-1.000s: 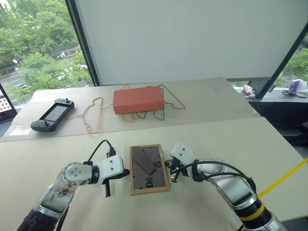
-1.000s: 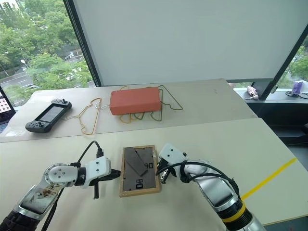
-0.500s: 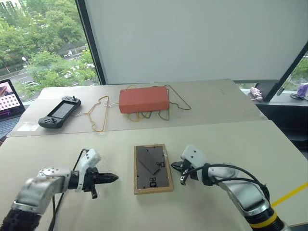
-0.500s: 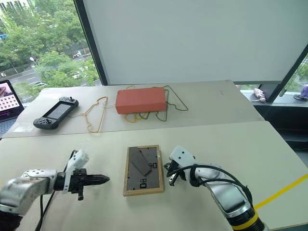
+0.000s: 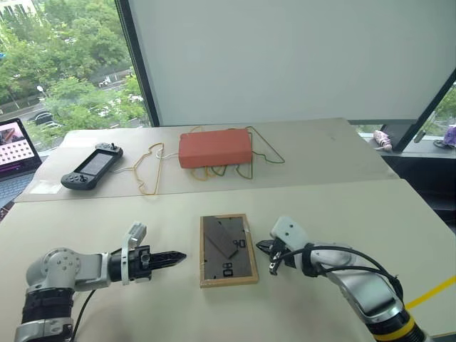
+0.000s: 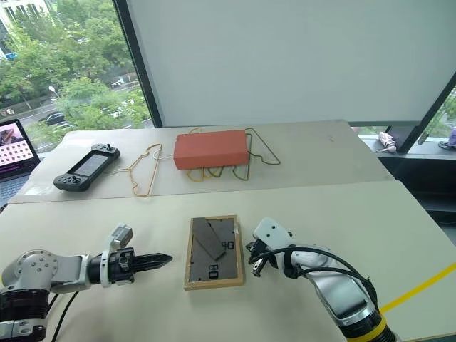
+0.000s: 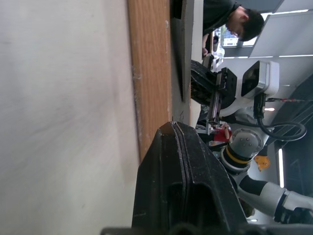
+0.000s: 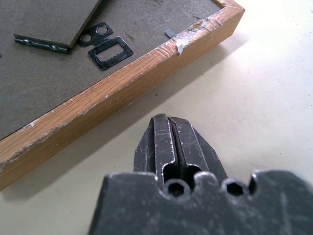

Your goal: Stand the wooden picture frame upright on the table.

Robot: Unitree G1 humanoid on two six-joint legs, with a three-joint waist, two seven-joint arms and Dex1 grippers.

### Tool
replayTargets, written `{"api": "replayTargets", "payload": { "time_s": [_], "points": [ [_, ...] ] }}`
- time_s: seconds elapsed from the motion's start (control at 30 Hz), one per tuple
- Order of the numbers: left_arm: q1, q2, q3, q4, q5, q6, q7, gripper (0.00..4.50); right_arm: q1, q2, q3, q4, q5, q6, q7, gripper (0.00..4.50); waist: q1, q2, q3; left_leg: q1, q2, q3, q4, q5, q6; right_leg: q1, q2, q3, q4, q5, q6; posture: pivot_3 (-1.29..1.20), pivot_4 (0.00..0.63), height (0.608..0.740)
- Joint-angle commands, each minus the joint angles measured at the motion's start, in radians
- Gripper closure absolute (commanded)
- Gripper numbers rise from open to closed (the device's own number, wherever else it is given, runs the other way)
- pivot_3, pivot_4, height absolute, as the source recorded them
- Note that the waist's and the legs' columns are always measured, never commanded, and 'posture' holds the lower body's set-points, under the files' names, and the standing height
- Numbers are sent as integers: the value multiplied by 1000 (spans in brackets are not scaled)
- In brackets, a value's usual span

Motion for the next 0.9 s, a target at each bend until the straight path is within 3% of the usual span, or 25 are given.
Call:
{"api": "replayTargets", "payload": {
  "time_s": [0.03, 0.37, 0.5, 0.6, 0.77, 0.83, 0.9],
  "points": [
    [16, -21, -26, -30, -109, 16, 74, 4467, 12, -8, -16, -6, -7, 35, -16, 4500, 0, 0, 0, 0, 0, 0, 0, 0, 0, 0, 0, 0, 0, 0, 0, 0, 150, 740],
    [27, -3, 0, -55, -160, 15, 204, 4467, 22, -15, -24, -15, 3, 43, -15, 4500, -1, 0, 0, -1, 0, 0, 0, 0, 0, -1, 0, 0, -2, 0, 0, 0, 150, 740],
    [93, 115, -100, -340, 31, -227, 46, 4467, 27, -19, -24, -15, 4, 39, -11, 4500, -4, -1, 1, -3, 0, 0, 0, 1, -3, -3, 0, 0, -2, 0, -1, 0, 150, 740],
    [88, 157, -121, -387, 60, -282, -32, 4467, 27, -19, -23, -11, 6, 36, -9, 4500, 2, -1, 1, -7, 0, 1, -1, 5, -9, -7, 0, 1, -3, 1, -1, 0, 150, 740],
    [161, 213, -248, -496, 335, -628, -177, 4467, 31, -23, -14, -7, 2, 27, -6, 4500, 6, -1, 1, -8, 0, 1, -1, 2, -4, -7, 0, 1, -3, 1, -2, 0, 150, 740],
    [203, 234, -322, -516, 523, -882, -236, 4467, 35, -24, -12, -7, 0, 25, -7, 4500, 6, -1, 1, -8, 0, 2, -1, 2, -4, -8, 0, 1, -4, 1, -2, 0, 150, 740],
    [238, 229, -372, -458, 776, -1319, -256, 4467, 40, -27, -9, -9, -4, 26, -9, 4500, 9, -2, 1, -9, 0, 2, -2, 2, -5, -8, 0, 1, -4, 1, -2, 0, 150, 740]
  ]
}}
